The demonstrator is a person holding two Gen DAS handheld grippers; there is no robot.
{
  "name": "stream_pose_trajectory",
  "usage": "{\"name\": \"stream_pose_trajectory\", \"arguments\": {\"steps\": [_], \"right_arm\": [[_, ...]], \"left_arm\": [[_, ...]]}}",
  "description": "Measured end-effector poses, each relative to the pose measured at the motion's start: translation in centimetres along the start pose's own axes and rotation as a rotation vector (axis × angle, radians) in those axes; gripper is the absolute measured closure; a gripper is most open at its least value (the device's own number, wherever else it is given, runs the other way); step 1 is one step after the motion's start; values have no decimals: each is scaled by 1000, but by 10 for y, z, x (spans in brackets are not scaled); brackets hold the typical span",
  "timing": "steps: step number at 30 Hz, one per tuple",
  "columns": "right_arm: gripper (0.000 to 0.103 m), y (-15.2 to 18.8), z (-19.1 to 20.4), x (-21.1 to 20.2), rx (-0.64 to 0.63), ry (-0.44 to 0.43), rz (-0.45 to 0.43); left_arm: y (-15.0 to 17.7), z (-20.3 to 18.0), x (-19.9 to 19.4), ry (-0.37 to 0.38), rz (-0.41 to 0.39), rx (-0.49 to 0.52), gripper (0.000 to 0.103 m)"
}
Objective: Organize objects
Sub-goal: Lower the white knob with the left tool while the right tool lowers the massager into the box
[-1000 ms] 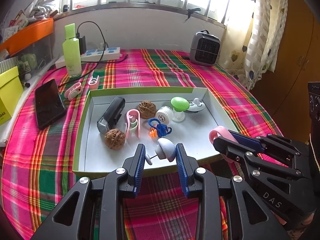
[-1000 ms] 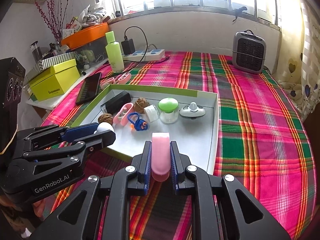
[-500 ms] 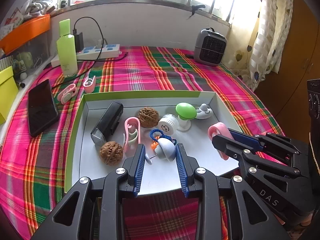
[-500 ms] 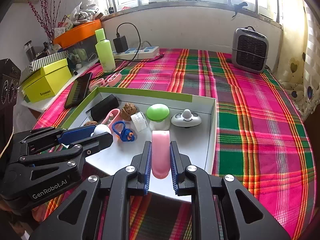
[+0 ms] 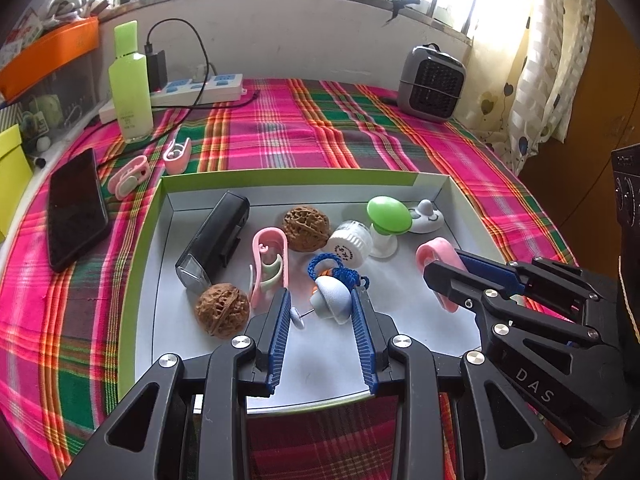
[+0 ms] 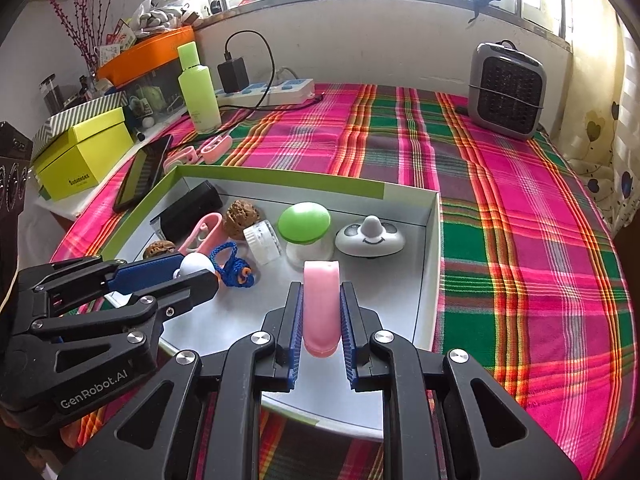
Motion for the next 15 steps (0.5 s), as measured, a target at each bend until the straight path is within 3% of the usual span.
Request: {"name": "stream_pose_trajectory", "arguments": {"steps": [15], "right_arm": [[85, 1, -4, 10, 2, 8, 16]], "left_arm": [[3, 1, 7, 0, 19, -6, 74]]}}
Point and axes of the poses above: each gripper's, at about its wrist camera, not at the fingertips, and x roughly the way its jaws point, z to its left, y to its underside, the point moved 9 cm from there along x, roughly the way its jaws point, and after that the axes turned 12 degrees about x, right-handed, at the moved point
